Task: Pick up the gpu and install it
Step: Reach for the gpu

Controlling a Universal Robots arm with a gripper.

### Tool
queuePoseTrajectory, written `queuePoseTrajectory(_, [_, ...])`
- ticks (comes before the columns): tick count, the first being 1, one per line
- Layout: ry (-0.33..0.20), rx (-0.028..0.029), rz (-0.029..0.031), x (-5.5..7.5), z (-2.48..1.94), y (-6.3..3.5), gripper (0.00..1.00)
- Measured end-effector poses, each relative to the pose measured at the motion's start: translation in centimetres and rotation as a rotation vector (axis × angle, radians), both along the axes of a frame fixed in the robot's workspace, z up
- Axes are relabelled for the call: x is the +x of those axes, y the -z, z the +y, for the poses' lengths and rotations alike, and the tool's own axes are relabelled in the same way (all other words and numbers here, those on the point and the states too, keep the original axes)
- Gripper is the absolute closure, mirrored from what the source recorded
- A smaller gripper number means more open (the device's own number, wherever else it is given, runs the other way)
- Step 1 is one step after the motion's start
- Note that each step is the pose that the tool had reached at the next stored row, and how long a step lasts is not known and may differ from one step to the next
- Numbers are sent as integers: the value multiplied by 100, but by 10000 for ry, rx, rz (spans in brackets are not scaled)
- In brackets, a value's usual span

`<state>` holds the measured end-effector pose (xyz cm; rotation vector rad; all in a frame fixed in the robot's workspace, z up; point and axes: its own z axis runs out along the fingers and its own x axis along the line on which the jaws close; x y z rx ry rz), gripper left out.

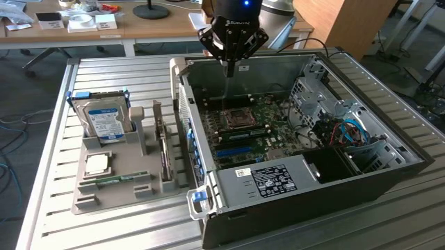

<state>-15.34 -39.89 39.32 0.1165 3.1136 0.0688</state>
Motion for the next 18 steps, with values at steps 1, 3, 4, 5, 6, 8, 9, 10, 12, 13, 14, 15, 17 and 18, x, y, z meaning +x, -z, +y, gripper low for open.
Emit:
queuePoseTrajectory(1, [0, 0, 1, -6, 0, 0, 89])
queuePoseTrajectory(3, [0, 1, 1, -20, 0, 0, 89])
queuePoseTrajectory(4, [0, 0, 1, -26, 0, 0, 89])
queuePoseTrajectory(5, [0, 0, 0, -32, 0, 0, 89])
queuePoseTrajectory(6, [0, 1, 0, -39, 0, 0, 89])
queuePoseTrajectory(8, [0, 0, 1, -52, 0, 0, 89])
queuePoseTrajectory(9, [0, 0, 0, -58, 0, 0, 89])
queuePoseTrajectory(10, [0, 0, 1, -65, 0, 0, 89])
queuePoseTrajectory(12, [1, 0, 0, -77, 0, 0, 89])
queuePoseTrajectory(13, [0, 1, 0, -84, 0, 0, 89])
queuePoseTrajectory(14, [0, 0, 0, -91, 0, 0, 89])
queuePoseTrajectory(15, [1, 0, 1, -97, 0, 0, 89])
queuePoseTrajectory(17, [1, 0, 1, -110, 0, 0, 89])
queuePoseTrajectory(18, [0, 0, 1, -117, 0, 0, 89])
